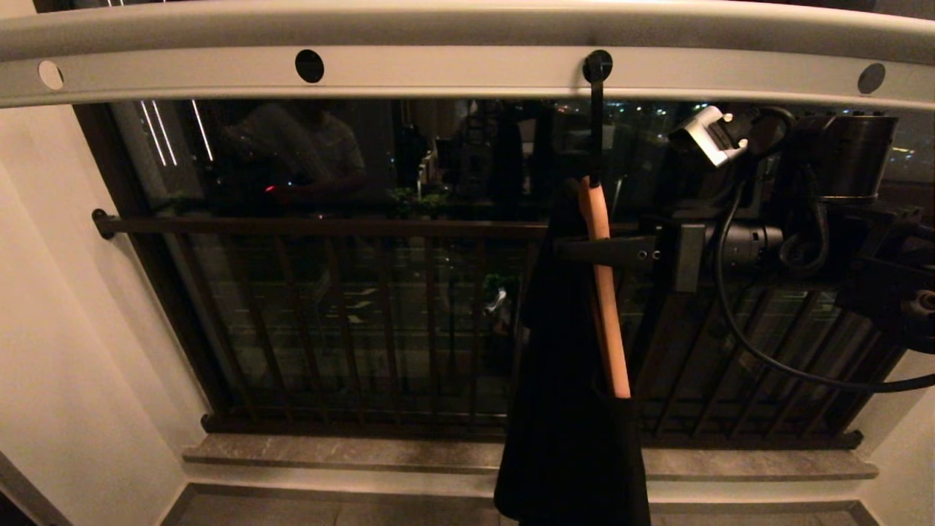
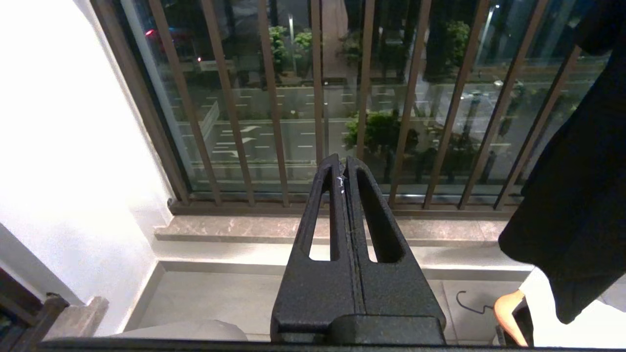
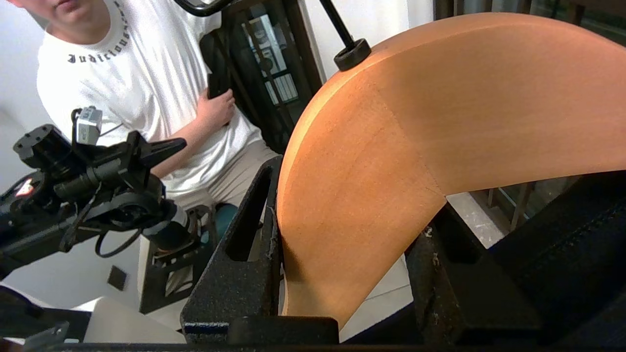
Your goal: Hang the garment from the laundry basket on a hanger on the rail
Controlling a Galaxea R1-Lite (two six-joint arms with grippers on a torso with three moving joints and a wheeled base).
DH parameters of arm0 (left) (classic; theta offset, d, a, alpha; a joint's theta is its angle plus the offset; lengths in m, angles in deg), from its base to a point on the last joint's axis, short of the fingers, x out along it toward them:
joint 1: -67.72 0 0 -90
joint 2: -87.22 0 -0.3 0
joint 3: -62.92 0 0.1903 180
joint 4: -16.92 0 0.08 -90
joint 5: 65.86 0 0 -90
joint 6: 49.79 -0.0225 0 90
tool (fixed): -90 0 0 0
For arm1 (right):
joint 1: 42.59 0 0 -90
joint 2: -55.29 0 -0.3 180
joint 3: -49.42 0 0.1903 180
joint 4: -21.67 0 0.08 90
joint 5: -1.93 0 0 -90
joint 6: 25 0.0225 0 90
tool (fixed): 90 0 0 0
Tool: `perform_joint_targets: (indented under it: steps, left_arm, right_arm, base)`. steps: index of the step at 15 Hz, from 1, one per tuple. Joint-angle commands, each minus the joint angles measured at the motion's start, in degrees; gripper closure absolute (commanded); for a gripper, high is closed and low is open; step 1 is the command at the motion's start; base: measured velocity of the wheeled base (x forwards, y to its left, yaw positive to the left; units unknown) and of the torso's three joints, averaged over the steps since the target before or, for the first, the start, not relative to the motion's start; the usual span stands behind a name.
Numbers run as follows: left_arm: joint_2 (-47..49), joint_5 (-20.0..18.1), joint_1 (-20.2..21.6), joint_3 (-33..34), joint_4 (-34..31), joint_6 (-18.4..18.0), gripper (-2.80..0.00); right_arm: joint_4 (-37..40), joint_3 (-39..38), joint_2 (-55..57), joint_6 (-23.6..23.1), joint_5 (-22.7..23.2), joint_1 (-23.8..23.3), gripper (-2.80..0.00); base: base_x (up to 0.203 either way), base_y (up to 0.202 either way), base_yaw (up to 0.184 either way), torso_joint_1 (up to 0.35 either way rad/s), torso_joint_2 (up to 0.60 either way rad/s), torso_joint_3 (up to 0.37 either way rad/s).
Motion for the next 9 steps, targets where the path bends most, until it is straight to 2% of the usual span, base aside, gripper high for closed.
perform_joint_targets:
  steps: [1, 7, 8, 9]
  left_arm:
    - [0.05, 0.05, 0.01, 0.09, 0.04, -0.03, 0.0]
    - [0.05, -0.02, 0.01, 0.09, 0.04, -0.03, 0.0]
    - [0.05, 0.05, 0.01, 0.09, 0.04, -0.03, 0.0]
    - [0.05, -0.02, 0.01, 0.09, 0.04, -0.03, 0.0]
  right_arm:
    - [-0.2, -0.09, -0.31, 0.03, 0.36, -0.09, 0.0]
    - [-0.03, -0.05, -0.18, 0.2, 0.3, -0.04, 0.0]
    - [-0.03, 0.0, -0.14, 0.2, 0.18, 0.0, -2.8]
    - [-0.12, 0.0, -0.19, 0.29, 0.09, 0.0, -2.8]
  base:
    - [0.0, 0.0, 0.0, 0.0, 0.0, 0.0]
    - [0.0, 0.0, 0.0, 0.0, 0.0, 0.0]
    - [0.0, 0.0, 0.0, 0.0, 0.0, 0.0]
    - [0.0, 0.0, 0.0, 0.0, 0.0, 0.0]
